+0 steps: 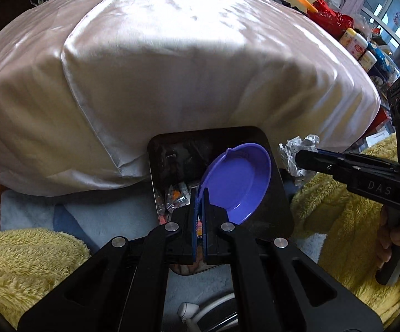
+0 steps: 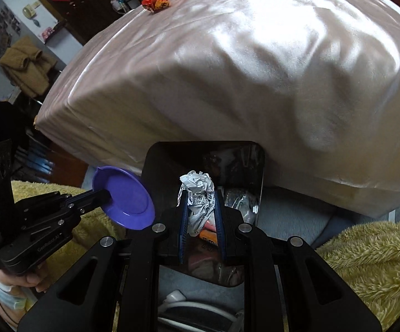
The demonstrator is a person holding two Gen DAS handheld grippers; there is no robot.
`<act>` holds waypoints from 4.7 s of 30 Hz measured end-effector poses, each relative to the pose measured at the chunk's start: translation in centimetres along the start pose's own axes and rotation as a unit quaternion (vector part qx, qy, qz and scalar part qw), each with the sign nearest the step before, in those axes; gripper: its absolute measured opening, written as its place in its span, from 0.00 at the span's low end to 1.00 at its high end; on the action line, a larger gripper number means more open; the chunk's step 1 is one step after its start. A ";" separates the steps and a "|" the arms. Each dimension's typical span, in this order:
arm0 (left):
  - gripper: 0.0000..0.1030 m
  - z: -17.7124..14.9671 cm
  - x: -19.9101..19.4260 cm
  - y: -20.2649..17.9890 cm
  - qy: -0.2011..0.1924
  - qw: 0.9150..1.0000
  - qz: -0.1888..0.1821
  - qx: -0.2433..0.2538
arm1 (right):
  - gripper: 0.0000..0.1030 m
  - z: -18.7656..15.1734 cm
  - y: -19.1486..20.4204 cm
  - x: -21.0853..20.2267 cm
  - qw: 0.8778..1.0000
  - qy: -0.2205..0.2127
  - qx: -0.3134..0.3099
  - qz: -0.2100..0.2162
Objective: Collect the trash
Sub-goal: 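Drop the blue plate and silver foil into the black bin, then grasp the red-orange wrapper with the left gripper while the right grasps the blue-white wrapper, then release both wrappers into the black bin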
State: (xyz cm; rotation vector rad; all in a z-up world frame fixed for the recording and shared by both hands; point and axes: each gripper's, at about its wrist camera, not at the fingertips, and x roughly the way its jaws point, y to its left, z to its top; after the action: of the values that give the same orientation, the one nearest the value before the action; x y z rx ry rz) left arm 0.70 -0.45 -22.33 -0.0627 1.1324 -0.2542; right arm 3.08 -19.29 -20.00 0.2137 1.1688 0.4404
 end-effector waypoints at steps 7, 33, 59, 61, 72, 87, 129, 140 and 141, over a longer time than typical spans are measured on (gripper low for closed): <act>0.01 -0.3 1.4 -0.2 0.025 1.000 -0.001 0.004 | 0.21 0.1 0.0 0.3 1.000 -0.001 -0.001 0.004; 0.63 0.9 -0.1 0.4 0.018 1.000 0.003 -0.011 | 0.60 2.1 -1.3 -3.0 0.998 -0.043 0.039 0.021; 0.92 20.8 -3.0 3.5 -0.106 0.993 0.043 -0.026 | 0.83 24.0 -1.2 -4.9 0.993 -0.106 -0.020 -0.055; 0.91 22.7 -2.1 3.9 -0.106 0.993 0.050 -0.025 | 0.83 25.6 -0.8 -3.9 0.993 -0.105 -0.025 -0.055; 0.89 29.0 2.6 4.2 -0.097 0.994 0.048 -0.010 | 0.68 32.3 0.7 2.2 0.994 -0.092 -0.041 -0.053; 0.61 31.4 5.3 5.6 -0.086 0.995 0.042 -0.005 | 0.36 34.9 2.5 8.1 0.997 -0.032 -0.059 -0.026; 0.56 10.9 -8.1 -2.3 -0.124 0.992 -0.013 0.016 | 0.22 12.3 4.8 -9.7 0.992 -0.098 -0.075 -0.007; 0.56 4.3 -4.0 -2.1 -0.077 0.997 0.000 0.011 | 0.22 4.4 3.5 -4.7 0.997 -0.059 -0.050 -0.001; 0.56 3.9 -3.5 -2.0 -0.072 0.997 -0.001 0.010 | 0.22 4.0 3.2 -4.2 0.997 -0.058 -0.049 -0.005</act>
State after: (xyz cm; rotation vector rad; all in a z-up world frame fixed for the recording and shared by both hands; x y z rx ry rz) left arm 2.47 -1.85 -17.23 -0.0634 0.9859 -0.2588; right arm 4.68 -18.07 -13.71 0.1461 1.0316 0.4685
